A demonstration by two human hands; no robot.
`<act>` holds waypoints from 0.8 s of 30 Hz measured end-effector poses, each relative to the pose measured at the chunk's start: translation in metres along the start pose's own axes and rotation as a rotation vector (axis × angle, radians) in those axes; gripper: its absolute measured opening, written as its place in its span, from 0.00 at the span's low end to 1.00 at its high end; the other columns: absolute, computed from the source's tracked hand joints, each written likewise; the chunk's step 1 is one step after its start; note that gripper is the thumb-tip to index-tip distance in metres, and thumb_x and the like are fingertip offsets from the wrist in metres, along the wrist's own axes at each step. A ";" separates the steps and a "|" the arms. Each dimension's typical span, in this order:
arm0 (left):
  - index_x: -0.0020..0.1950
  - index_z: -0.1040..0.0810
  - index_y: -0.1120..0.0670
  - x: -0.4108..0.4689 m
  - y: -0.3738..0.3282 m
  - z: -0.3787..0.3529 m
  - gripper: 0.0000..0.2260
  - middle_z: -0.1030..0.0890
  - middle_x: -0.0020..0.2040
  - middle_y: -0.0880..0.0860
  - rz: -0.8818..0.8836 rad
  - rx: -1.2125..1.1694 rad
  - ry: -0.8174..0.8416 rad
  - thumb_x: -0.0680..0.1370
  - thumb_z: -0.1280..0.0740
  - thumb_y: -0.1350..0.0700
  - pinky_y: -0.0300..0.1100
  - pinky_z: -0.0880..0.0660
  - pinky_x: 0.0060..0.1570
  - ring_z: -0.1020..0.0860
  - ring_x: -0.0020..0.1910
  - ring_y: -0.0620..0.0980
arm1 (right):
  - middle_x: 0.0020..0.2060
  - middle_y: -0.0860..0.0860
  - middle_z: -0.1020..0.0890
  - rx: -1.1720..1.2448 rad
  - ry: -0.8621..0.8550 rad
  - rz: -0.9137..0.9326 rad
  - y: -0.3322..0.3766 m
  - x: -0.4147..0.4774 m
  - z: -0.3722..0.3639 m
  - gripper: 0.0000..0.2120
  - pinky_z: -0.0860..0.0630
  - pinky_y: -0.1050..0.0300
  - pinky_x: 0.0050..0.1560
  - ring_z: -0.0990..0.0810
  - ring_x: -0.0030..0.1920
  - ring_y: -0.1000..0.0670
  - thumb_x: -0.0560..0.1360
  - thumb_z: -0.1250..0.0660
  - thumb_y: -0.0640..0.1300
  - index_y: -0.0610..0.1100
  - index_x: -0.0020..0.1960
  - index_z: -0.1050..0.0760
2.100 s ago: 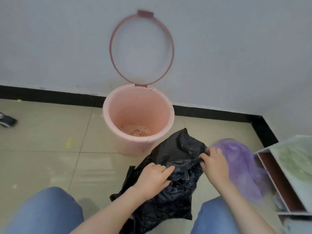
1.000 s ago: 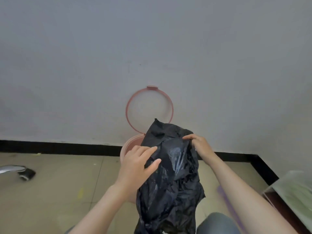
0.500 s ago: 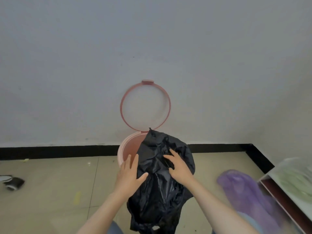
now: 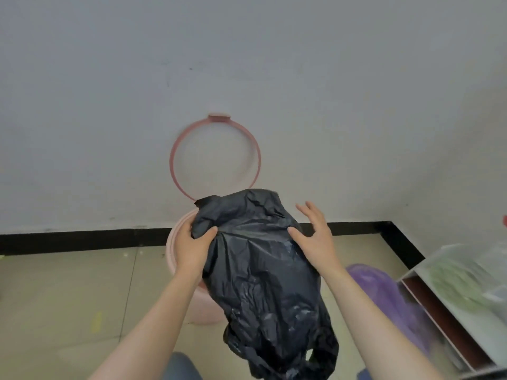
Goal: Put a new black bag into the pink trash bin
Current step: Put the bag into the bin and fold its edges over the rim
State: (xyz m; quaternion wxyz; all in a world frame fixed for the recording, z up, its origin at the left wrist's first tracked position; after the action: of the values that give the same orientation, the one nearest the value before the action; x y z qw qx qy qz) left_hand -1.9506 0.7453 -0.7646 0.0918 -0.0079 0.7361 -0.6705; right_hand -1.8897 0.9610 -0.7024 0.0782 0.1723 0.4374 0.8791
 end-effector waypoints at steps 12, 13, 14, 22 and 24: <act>0.56 0.24 0.56 -0.007 0.019 0.058 0.10 0.22 0.50 0.54 0.036 0.039 -0.322 0.76 0.34 0.60 0.46 0.28 0.52 0.25 0.49 0.53 | 0.63 0.52 0.31 0.048 0.509 -0.304 -0.009 -0.036 -0.070 0.38 0.36 0.58 0.61 0.33 0.68 0.49 0.67 0.45 0.71 0.59 0.72 0.53; 0.56 0.24 0.56 -0.009 0.020 0.057 0.09 0.22 0.49 0.53 0.029 0.045 -0.327 0.76 0.34 0.60 0.45 0.29 0.51 0.25 0.48 0.53 | 0.64 0.56 0.34 0.079 0.545 -0.268 -0.004 -0.037 -0.076 0.39 0.37 0.59 0.61 0.35 0.68 0.53 0.67 0.43 0.70 0.60 0.72 0.55; 0.56 0.23 0.56 -0.010 0.021 0.056 0.09 0.21 0.49 0.53 0.022 0.050 -0.329 0.75 0.34 0.60 0.44 0.29 0.50 0.24 0.48 0.52 | 0.64 0.61 0.37 0.103 0.585 -0.239 0.000 -0.039 -0.079 0.40 0.38 0.61 0.61 0.37 0.67 0.57 0.67 0.39 0.68 0.60 0.72 0.56; 0.57 0.22 0.56 -0.018 0.026 0.058 0.10 0.21 0.47 0.51 -0.004 0.124 -0.318 0.76 0.35 0.60 0.43 0.30 0.48 0.25 0.46 0.51 | 0.60 0.51 0.22 -0.267 0.458 -0.160 -0.002 -0.034 -0.069 0.19 0.27 0.58 0.48 0.22 0.54 0.49 0.74 0.36 0.52 0.50 0.64 0.29; 0.57 0.22 0.55 -0.018 0.023 0.057 0.10 0.21 0.47 0.50 -0.024 0.151 -0.310 0.76 0.35 0.60 0.43 0.30 0.47 0.25 0.46 0.51 | 0.56 0.52 0.20 -0.430 0.434 -0.112 0.001 -0.032 -0.064 0.20 0.30 0.58 0.43 0.22 0.53 0.48 0.72 0.35 0.55 0.53 0.63 0.28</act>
State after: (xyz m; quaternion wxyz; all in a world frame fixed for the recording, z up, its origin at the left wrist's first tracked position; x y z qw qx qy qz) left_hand -1.9217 0.6937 -0.7899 0.1966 -0.1131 0.6604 -0.7158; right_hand -1.8837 0.9038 -0.7448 0.0660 -0.0644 0.2565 0.9621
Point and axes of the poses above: each hand's wrist, its own x-axis towards the middle knuckle, its own z-axis out of the back of the hand, y = z × x, the point moved 1 cm from there along x, towards the middle knuckle
